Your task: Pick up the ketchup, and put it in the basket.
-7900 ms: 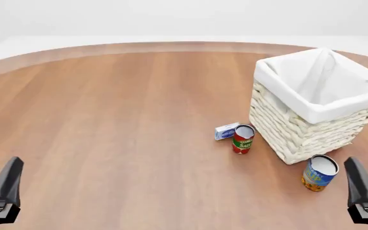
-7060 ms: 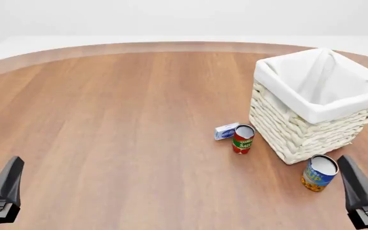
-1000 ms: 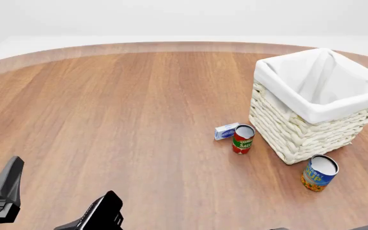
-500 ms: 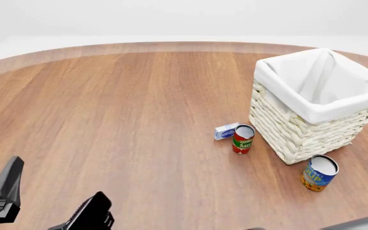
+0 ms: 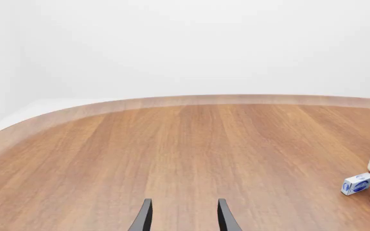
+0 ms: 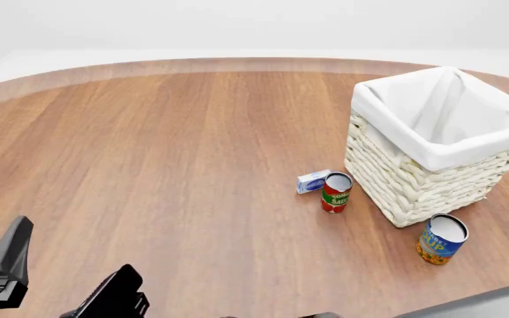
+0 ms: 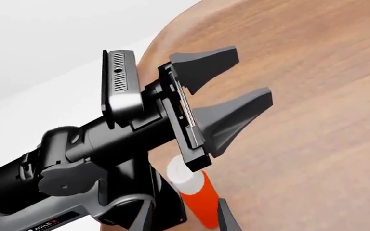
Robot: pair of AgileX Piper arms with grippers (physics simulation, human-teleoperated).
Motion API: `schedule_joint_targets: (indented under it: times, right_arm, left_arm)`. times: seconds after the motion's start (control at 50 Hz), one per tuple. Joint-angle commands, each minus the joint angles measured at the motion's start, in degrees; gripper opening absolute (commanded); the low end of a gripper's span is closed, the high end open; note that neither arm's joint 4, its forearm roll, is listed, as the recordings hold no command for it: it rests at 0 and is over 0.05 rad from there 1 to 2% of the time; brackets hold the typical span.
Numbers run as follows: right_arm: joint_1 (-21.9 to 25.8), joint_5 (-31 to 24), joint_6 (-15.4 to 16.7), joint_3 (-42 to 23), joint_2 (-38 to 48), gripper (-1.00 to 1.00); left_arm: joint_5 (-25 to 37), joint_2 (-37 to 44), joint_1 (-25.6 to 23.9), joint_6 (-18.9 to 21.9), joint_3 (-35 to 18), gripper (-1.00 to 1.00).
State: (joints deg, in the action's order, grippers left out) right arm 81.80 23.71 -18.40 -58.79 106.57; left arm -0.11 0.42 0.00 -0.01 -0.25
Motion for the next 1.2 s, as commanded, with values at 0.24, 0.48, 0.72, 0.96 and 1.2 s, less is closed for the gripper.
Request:
schedule_joint_targets:
  times: [0.24, 0.48, 0.72, 0.96, 1.2]
  right_arm:
    - [-0.12, -0.48, -0.97, -3.49, 4.25, 1.00]
    - [-0.77, -0.29, -1.64, -5.30, 7.69, 1.00]
    - [-0.79, -0.30, -1.95, -7.03, 10.43, 1.00]
    - [-1.34, -0.47, -2.35, -8.25, 12.33, 1.00]
    - [-1.29, -1.29, -2.32, -9.95, 13.57, 1.00]
  left_arm:
    - [0.00, 0.00, 0.00, 0.00, 0.00, 1.00]
    - [0.00, 0.00, 0.00, 0.00, 0.00, 1.00]
    - [0.00, -0.01, 0.01, 0.01, 0.00, 1.00]
    - [0.00, 0.00, 0.00, 0.00, 0.00, 1.00]
    - [0.00, 0.00, 0.01, 0.00, 0.00, 1.00]
